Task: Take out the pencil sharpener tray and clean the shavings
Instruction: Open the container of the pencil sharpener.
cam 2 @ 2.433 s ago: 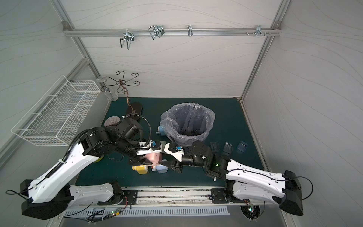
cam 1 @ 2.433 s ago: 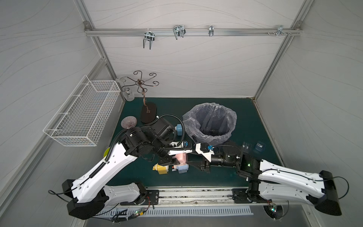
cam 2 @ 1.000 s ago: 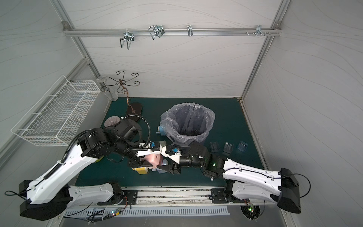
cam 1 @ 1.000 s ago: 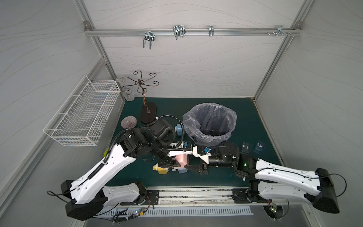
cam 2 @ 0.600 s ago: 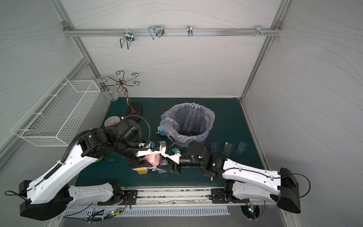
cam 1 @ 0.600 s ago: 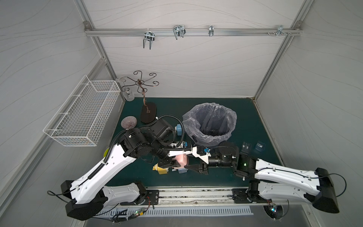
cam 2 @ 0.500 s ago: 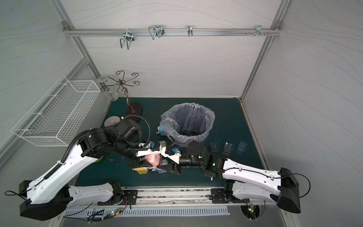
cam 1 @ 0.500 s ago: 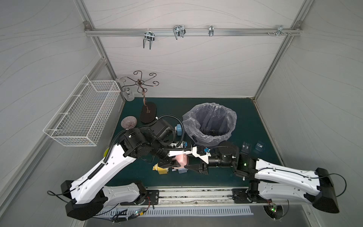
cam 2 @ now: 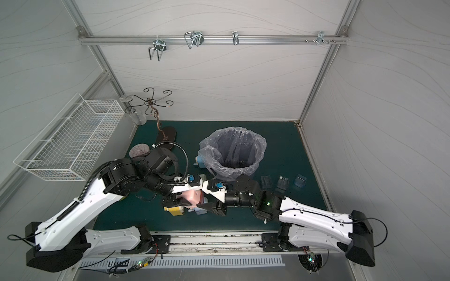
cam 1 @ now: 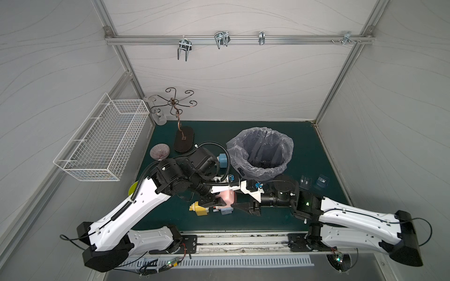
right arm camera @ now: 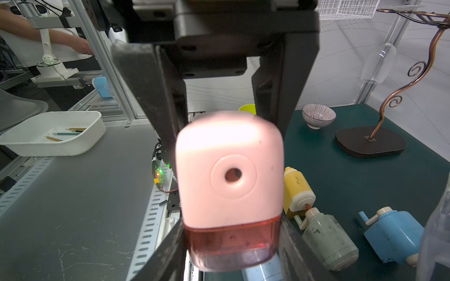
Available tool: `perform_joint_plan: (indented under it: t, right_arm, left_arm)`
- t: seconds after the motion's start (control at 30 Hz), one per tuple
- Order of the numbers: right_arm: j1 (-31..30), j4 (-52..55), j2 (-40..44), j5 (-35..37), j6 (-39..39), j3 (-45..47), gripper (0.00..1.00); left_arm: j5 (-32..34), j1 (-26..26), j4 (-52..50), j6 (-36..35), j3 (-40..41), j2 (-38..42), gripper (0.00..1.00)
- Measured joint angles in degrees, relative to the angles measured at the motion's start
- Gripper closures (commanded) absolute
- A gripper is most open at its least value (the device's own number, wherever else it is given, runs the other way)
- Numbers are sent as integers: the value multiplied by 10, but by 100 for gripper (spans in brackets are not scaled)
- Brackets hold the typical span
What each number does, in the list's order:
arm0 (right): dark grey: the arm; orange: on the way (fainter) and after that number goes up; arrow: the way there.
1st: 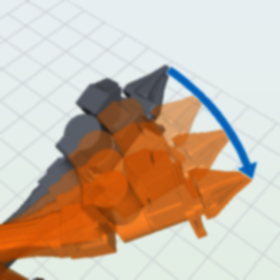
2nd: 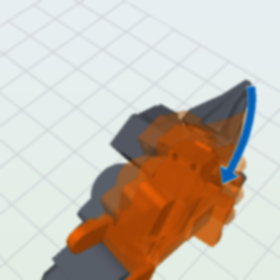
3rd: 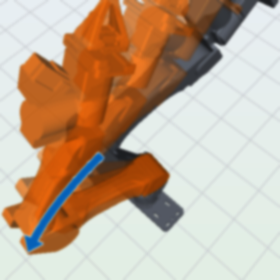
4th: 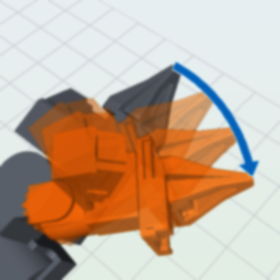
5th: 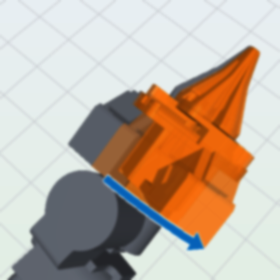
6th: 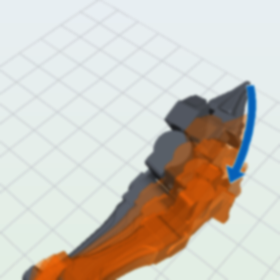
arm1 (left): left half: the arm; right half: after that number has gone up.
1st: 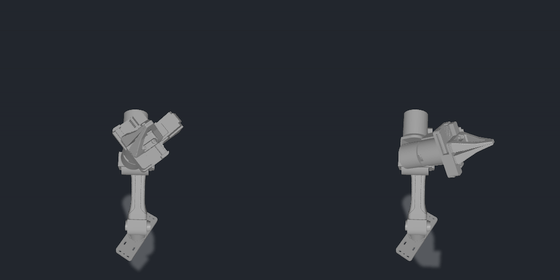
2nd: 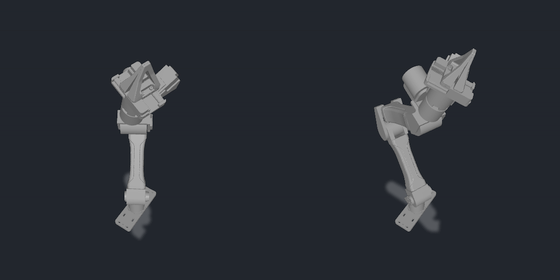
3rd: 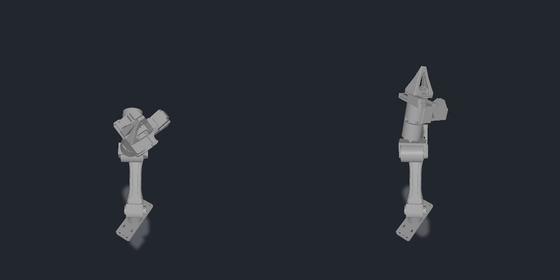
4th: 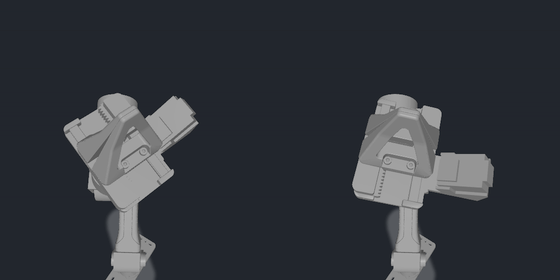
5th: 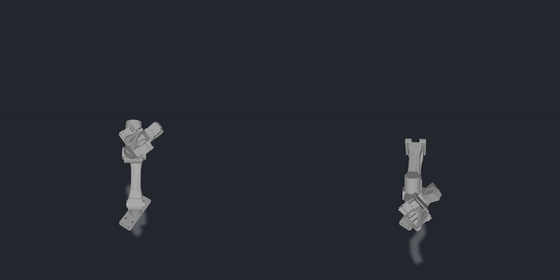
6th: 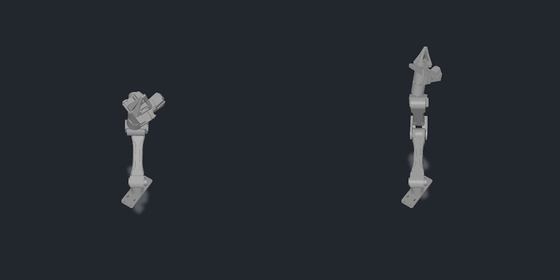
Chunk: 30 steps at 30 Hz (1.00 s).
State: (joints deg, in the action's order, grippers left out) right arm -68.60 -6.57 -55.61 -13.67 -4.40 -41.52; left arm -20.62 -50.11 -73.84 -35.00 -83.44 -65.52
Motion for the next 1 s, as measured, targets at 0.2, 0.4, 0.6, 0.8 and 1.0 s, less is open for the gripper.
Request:
perform_joint_plan:
  t: [0.2, 0.4, 0.6, 0.8, 1.0]
  right_arm:
    - [1, 16, 12, 3, 1, 2, 100]
    - [1, 27, 28, 12, 1, 5, 100]
    - [1, 35, 31, 13, 2, 5, 100]
    - [2, 45, 31, 13, 10, 5, 100]
    - [3, 61, 31, 13, 16, 3, 100]
  left_arm:
    - [0, -3, 9, 3, 5, -4, 100]
    - [-2, -3, 21, 3, 6, -5, 100]
    - [-2, -6, 22, 5, 6, -10, 100]
    - [-2, -10, 19, 6, 7, -17, 100]
    - [5, -12, 5, 7, 11, -17, 100]
